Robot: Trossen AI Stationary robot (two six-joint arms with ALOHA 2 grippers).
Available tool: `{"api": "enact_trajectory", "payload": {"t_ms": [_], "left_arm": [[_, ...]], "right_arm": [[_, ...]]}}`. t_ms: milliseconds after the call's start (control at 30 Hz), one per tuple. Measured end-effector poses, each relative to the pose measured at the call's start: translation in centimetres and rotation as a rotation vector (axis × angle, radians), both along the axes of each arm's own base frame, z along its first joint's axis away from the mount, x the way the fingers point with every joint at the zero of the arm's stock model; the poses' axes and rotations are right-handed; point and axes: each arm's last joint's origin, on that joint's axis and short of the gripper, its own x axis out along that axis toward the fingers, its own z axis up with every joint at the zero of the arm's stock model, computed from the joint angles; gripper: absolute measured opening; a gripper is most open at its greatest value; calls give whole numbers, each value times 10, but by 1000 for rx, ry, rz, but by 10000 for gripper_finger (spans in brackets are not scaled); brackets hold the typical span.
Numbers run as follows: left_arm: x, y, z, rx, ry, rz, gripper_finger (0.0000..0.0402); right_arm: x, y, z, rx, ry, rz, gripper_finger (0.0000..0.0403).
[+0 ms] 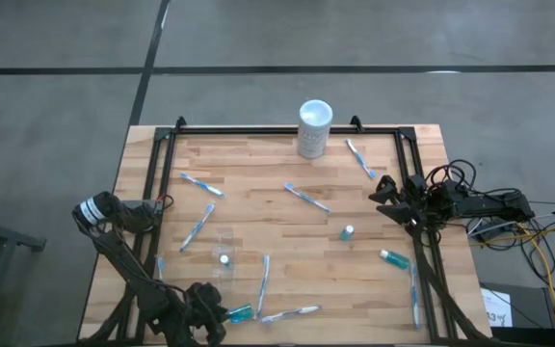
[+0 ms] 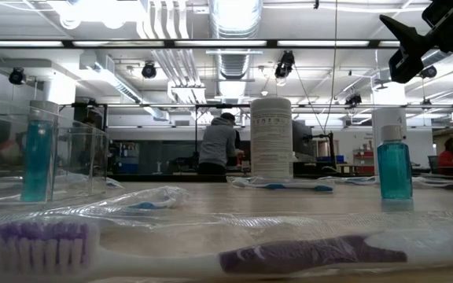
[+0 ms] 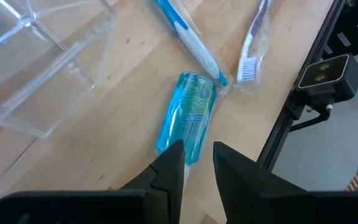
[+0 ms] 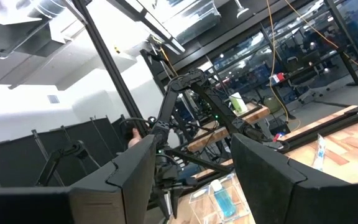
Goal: Pick & Place toothbrushing station
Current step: Put the blue mouthwash bottle into the transparent organizer
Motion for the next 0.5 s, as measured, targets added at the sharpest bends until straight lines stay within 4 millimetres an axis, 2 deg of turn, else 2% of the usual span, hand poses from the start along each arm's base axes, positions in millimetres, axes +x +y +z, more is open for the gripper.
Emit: {"api": "enact_trajectory", "payload": {"t_ms": [500], "left_arm": [[-4, -1, -2, 35, 22, -49, 90]], "right_arm": [[0, 0, 0, 0, 0, 0, 206]]}}
